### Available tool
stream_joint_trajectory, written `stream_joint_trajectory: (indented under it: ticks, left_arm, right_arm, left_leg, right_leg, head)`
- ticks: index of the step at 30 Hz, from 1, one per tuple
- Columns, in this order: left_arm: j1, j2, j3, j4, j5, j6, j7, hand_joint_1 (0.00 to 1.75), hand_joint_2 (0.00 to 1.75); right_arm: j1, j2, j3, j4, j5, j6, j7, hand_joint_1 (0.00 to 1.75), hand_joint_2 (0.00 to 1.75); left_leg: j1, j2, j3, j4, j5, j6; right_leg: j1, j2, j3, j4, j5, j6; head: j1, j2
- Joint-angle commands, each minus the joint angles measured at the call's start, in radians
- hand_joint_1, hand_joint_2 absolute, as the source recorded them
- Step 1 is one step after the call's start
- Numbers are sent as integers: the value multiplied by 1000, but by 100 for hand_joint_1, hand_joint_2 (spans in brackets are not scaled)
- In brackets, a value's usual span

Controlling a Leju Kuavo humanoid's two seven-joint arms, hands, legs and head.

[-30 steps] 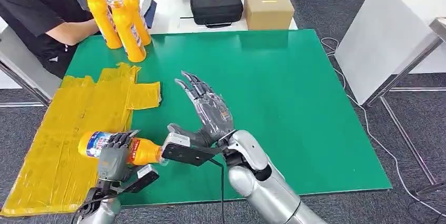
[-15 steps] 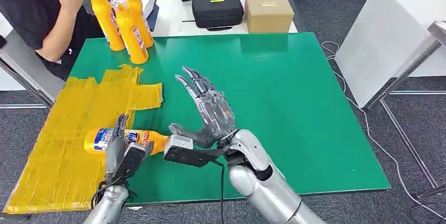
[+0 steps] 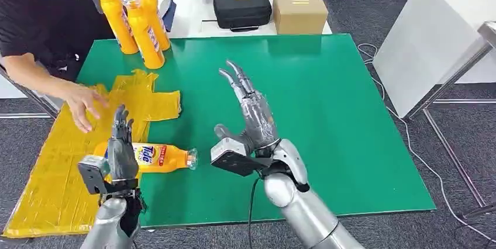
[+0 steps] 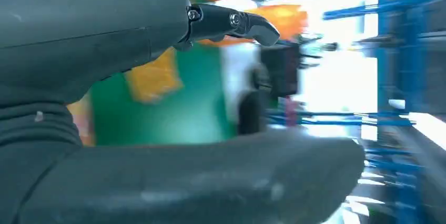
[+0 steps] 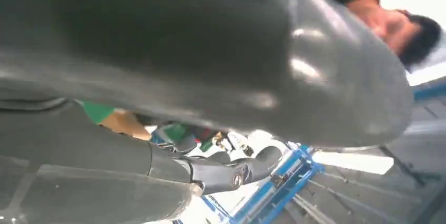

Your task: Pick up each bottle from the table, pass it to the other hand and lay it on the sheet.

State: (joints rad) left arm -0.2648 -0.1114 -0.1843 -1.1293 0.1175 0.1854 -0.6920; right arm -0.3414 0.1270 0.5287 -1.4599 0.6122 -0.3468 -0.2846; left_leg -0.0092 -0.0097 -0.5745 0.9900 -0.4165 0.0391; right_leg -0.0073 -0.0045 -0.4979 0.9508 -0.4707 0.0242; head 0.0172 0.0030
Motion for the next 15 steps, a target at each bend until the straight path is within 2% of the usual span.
stream_joint_trajectory:
  ticks: [1, 6, 9, 15]
  left_arm:
    - [-15, 29, -58, -115, 18, -6, 5, 0, 0]
    - [-15, 29, -58, -115, 18, -6, 5, 0, 0]
    - [-27, 8, -58, -156, 57, -66, -6, 0, 0]
    - [-121, -50, -163, -116, 101, -113, 37, 0, 0]
  right_arm:
    - [-26, 3, -43, 92, -14, -8, -16, 0, 0]
    - [-26, 3, -43, 92, -14, -8, -16, 0, 0]
    - [-4, 15, -64, 87, -102, -28, -80, 0, 0]
    - [16, 53, -114, 129, -309, -36, -210, 0, 0]
  left_leg:
    - [1, 1, 0, 0, -1, -2]
    - [1, 1, -3, 0, -1, -2]
    - [2, 1, -3, 0, -1, -3]
    - [2, -4, -5, 1, -1, -2]
  right_leg:
    - [1, 1, 0, -1, 0, -1]
    - [1, 1, -3, -1, 0, -1]
    - [1, 1, -3, -1, -1, -1]
    - [1, -4, -4, -1, -1, 0]
  head:
    - [0, 0]
    - [0, 0]
    - [0, 0]
    - [0, 0]
